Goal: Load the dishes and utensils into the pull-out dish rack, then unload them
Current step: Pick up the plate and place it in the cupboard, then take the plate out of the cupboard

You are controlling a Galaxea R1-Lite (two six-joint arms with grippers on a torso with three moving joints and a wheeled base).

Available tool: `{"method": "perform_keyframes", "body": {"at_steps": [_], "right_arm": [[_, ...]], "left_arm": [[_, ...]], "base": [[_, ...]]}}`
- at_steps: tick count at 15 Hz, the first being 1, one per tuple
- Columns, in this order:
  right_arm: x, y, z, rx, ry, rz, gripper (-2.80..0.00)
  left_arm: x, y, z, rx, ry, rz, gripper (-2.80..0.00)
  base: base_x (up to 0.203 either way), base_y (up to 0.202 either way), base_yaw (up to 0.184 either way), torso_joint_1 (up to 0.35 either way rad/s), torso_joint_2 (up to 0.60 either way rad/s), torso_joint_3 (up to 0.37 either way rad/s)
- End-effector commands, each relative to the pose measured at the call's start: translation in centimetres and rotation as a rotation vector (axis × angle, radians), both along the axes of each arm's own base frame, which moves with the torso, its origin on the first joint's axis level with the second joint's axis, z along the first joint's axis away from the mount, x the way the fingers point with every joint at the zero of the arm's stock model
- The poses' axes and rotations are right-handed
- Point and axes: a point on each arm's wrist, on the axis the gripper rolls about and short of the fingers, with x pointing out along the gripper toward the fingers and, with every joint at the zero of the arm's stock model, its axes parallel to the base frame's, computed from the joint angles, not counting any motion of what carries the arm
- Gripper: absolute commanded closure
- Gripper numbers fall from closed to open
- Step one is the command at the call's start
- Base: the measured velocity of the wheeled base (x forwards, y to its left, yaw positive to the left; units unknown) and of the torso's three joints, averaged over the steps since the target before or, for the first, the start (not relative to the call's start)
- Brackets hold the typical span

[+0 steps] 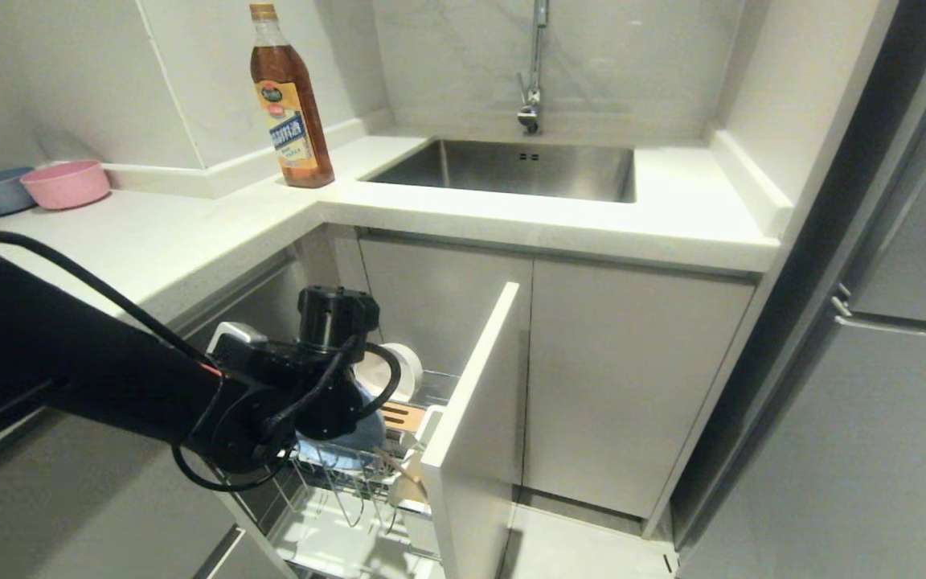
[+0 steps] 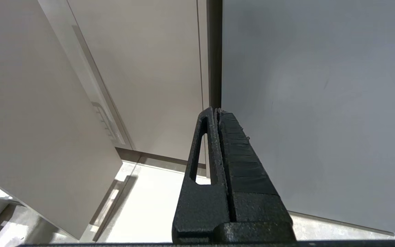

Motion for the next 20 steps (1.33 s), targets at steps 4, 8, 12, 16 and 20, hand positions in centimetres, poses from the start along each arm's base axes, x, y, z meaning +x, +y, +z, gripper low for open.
{"method": "perform_keyframes", "body": {"at_steps": [4, 8, 12, 16, 20], "right_arm": [[0.0, 0.0, 0.0, 0.0, 0.0, 0.0, 0.0], [0.0, 0.0, 0.0, 0.0, 0.0, 0.0, 0.0], [0.0, 0.0, 0.0, 0.0, 0.0, 0.0, 0.0], [0.0, 0.0, 0.0, 0.0, 0.0, 0.0, 0.0], [0.0, 0.0, 0.0, -0.001, 0.0, 0.0, 0.0]], "left_arm": [[-1.5, -0.2, 2.5, -0.016, -0.029, -0.021, -2.8], [-3.7, 0.0, 5.9, -0.023, -0.064, -0.052, 0.0], [-6.6, 0.2, 10.6, 0.06, -0.106, -0.134, 0.0], [-10.0, 1.9, 15.8, 0.185, -0.178, -0.185, 0.0], [-14.3, 6.2, 20.4, 0.373, -0.237, -0.21, 0.0]], "base": [[0.0, 0.0, 0.0, 0.0, 0.0, 0.0], [0.0, 0.0, 0.0, 0.0, 0.0, 0.0], [0.0, 0.0, 0.0, 0.0, 0.0, 0.0], [0.0, 0.0, 0.0, 0.0, 0.0, 0.0], [0.0, 0.0, 0.0, 0.0, 0.0, 0.0]]}}
